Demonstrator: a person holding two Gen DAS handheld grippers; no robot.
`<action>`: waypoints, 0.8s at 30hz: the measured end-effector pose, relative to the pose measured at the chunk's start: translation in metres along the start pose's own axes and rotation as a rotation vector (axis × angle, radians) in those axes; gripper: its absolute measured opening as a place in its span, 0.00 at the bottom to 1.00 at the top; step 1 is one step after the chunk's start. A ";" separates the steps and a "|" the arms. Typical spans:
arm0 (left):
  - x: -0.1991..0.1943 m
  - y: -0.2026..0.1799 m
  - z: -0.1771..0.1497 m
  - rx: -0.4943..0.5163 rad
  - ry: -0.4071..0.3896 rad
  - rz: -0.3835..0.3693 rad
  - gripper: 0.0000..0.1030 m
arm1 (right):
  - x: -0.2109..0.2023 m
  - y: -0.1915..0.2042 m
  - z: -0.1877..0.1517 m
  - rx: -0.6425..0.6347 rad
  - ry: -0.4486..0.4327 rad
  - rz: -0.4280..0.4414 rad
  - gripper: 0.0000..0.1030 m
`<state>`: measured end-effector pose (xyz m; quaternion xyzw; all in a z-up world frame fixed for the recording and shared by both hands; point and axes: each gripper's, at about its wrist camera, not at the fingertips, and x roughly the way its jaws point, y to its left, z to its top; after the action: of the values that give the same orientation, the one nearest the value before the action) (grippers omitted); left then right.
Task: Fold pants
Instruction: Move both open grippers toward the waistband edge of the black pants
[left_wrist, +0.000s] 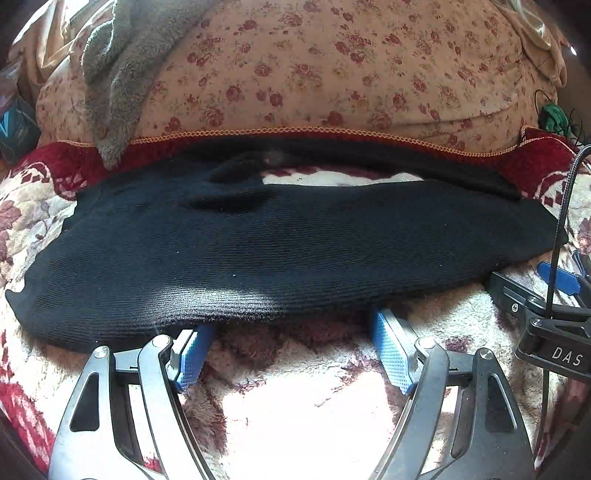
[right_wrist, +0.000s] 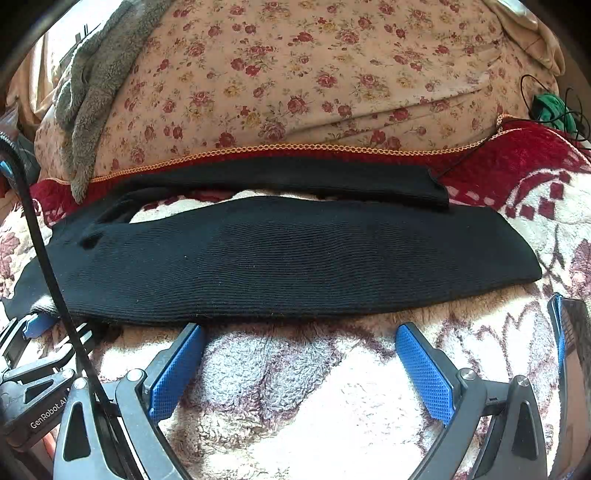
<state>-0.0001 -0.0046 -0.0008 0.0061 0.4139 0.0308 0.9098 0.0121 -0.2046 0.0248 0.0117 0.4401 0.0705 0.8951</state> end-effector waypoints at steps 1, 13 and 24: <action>0.000 -0.001 0.000 0.007 0.003 0.009 0.77 | 0.000 0.000 0.000 0.000 -0.002 0.000 0.99; -0.022 0.012 0.001 0.006 0.042 -0.041 0.76 | 0.004 0.001 0.010 -0.022 0.055 0.026 1.00; -0.067 0.025 0.008 -0.030 -0.068 -0.005 0.76 | -0.033 -0.015 0.003 0.058 0.016 0.136 0.81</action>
<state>-0.0389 0.0162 0.0558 -0.0074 0.3824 0.0343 0.9233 -0.0034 -0.2237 0.0516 0.0669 0.4471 0.1188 0.8841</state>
